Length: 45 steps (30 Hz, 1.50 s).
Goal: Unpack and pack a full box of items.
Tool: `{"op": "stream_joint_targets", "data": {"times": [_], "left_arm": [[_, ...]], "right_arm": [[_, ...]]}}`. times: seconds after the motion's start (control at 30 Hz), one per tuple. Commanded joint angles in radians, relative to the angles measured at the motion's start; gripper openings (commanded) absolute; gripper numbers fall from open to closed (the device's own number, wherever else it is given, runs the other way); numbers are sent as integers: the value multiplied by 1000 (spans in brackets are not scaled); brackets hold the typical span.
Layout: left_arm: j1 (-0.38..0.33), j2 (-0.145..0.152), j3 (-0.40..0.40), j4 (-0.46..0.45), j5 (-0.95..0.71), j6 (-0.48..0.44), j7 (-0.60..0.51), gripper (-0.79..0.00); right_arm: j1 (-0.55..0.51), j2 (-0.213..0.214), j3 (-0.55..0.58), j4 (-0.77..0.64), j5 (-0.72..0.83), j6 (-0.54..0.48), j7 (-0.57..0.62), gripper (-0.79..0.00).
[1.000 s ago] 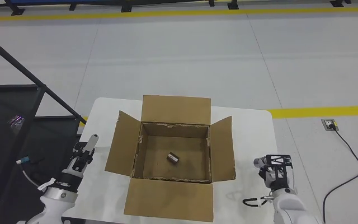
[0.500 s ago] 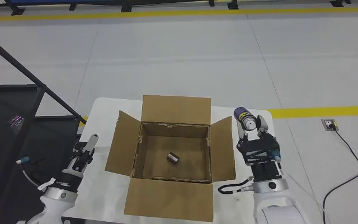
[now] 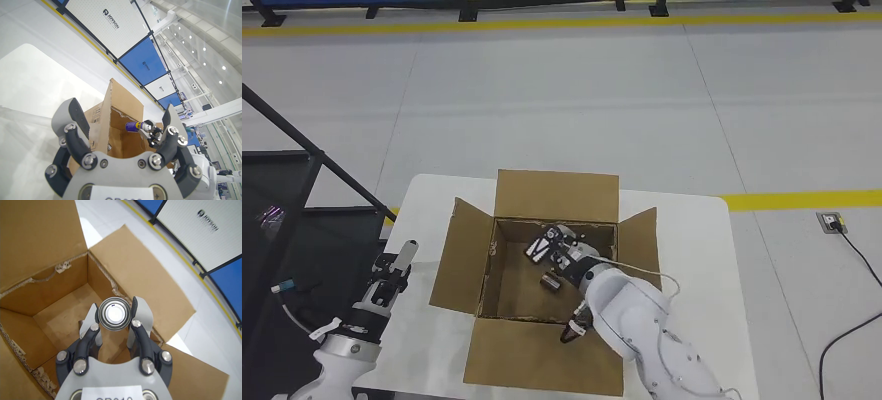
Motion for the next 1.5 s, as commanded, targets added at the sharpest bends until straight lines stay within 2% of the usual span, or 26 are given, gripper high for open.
{"op": "stream_joint_targets", "data": {"times": [0.0,0.23,0.4,0.43,0.47,0.5,0.53,0.83,0.93,1.0,1.1,1.17,1.23,1.33,1.47], "left_arm": [[0,0,0,0,0,0,0,0],[0,0,0,0,0,0,0,0],[0,0,0,0,0,0,0,0],[0,0,0,0,0,0,0,0],[0,0,0,0,0,0,0,0],[0,0,0,0,0,0,0,0],[0,0,0,0,0,0,0,0],[0,0,0,0,0,0,0,0],[0,0,0,0,0,0,0,0],[0,0,0,0,0,0,0,0],[0,0,0,0,0,0,0,0],[0,-2,-6,3,7,3,23,0],[4,-3,-13,10,41,4,57,0],[0,-5,-6,37,114,27,88,0],[-18,-2,23,71,181,21,27,0]], "right_arm": [[25,-6,-5,78,24,7,10,-785],[59,-20,-11,236,83,19,-20,-785],[78,-27,-10,299,115,14,-47,-785],[80,-28,-11,304,117,13,-48,-720],[81,-29,-11,309,119,12,-47,-582],[83,-30,-12,313,119,9,-42,-502],[83,-30,-12,314,121,8,-41,-468],[77,-33,-16,304,116,0,-31,-394],[72,-33,-16,291,109,-3,-23,-323],[66,-32,-14,274,101,-2,-23,-305],[37,-28,-8,210,82,7,-51,-228],[5,-23,2,144,54,20,-74,-132],[-35,-16,13,65,10,43,-91,0],[-104,-6,23,-60,-41,56,-140,0],[-189,5,42,-193,-100,90,-243,0]]}}
